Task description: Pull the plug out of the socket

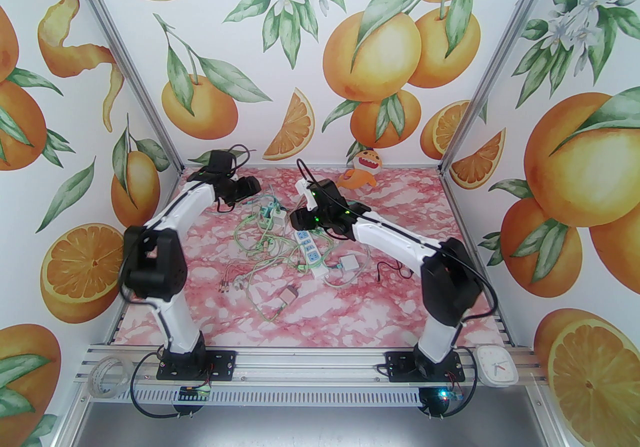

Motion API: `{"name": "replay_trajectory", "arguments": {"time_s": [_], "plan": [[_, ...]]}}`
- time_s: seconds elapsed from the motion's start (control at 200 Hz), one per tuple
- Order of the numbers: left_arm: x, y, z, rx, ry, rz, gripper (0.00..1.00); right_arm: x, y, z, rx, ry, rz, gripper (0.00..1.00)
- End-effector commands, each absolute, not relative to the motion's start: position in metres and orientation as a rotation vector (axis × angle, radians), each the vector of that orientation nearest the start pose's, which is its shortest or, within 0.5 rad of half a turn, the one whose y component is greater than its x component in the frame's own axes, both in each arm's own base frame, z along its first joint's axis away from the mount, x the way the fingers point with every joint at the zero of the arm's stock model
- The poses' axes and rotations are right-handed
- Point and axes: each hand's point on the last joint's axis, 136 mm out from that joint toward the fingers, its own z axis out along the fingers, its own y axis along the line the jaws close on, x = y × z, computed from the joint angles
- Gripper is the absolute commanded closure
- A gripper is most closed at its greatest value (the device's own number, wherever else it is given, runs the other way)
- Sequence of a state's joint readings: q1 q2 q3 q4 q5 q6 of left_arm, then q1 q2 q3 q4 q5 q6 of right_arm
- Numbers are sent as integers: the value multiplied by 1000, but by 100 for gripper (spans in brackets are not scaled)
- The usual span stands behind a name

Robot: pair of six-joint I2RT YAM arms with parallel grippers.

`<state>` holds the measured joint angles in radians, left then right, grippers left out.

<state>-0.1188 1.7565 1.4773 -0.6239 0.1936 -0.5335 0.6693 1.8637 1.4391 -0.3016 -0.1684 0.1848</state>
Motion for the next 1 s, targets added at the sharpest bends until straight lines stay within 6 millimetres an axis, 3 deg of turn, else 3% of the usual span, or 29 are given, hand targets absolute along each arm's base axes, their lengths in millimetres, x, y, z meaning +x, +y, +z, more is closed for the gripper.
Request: {"name": "replay_trajectory", "arguments": {"time_s": [0.0,0.14,0.295,0.32,0.435,0.626,0.991], "plan": [[437,-82,177,-494,2473,-490,29,401,371,162,-781,2186,653,44],[408,-86,182,-515,2454,-554,28,406,386,149,-857,2197,661,47],[380,-91,173,-532,2470,-614,29,408,394,123,-928,2247,629,50],[377,-92,171,-534,2471,-623,30,412,399,129,-929,2229,639,50],[359,-91,161,-591,2471,-634,31,414,404,119,-966,2231,636,49],[343,-88,154,-639,2470,-620,32,423,410,110,-985,2225,687,50],[318,-82,151,-699,2476,-606,32,443,419,84,-1031,2224,582,48]]}}
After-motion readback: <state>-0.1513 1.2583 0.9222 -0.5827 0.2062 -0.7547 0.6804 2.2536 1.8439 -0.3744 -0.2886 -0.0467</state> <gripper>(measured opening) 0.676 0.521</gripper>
